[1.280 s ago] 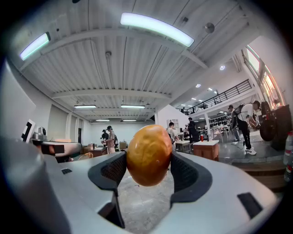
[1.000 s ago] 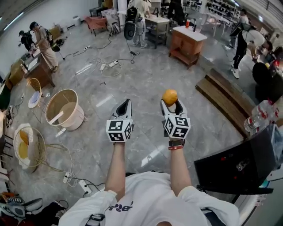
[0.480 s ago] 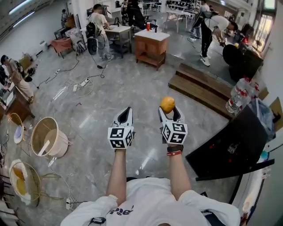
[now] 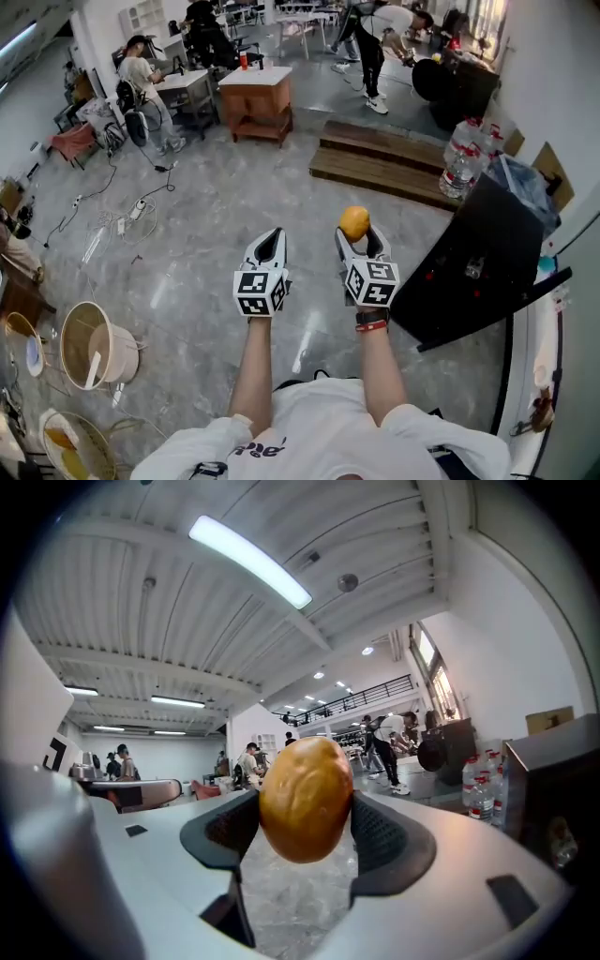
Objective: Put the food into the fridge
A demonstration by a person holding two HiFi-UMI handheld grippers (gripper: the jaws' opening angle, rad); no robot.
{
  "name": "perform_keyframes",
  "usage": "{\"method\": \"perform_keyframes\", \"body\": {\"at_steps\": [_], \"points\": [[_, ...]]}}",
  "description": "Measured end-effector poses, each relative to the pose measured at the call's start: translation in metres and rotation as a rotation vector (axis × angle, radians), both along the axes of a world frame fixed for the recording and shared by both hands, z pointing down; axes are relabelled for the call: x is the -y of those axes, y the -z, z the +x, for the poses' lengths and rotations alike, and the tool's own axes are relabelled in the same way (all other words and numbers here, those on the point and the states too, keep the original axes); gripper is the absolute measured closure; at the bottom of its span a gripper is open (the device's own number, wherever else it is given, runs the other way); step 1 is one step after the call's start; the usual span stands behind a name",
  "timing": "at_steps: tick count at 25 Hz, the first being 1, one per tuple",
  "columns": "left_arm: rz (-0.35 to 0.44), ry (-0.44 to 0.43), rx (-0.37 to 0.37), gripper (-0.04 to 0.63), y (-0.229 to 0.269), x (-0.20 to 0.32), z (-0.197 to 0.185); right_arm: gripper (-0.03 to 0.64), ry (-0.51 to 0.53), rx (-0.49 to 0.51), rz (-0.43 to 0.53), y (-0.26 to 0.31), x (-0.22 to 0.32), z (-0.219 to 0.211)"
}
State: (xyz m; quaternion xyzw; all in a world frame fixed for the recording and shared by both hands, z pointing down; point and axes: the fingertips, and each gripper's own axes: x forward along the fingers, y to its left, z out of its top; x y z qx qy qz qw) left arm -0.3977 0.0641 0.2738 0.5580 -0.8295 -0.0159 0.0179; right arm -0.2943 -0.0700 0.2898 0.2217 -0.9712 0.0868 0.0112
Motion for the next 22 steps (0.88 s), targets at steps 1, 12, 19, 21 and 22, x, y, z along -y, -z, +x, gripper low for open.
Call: {"method": "perform_keyframes", "body": {"at_steps": [1,12,19,21,22], "points": [[-0.002,-0.033,-0.003,0.577,-0.001,0.007,0.005,0.298,-0.028,0.002,-0.006,-0.001,0.002,0.008],[-0.005,-0.349,-0.040,0.577,-0.019,0.032,0.071,0.298,-0.274,-0.020,-0.019,-0.014,-0.021,0.086],[0.003,-0.532,-0.040,0.577,-0.037,0.031,0.122,0.298,-0.443,-0.022,-0.024,-0.030,-0.050,0.145],[-0.006,-0.595,-0.043,0.577,-0.043,0.030,0.143,0.298,-0.499,-0.023,-0.038,-0.036,-0.058,0.169],[-0.008,-0.622,-0.048,0.577,-0.045,0.030,0.153,0.298,-0.526,-0.023,-0.043,-0.039,-0.062,0.181]]}}
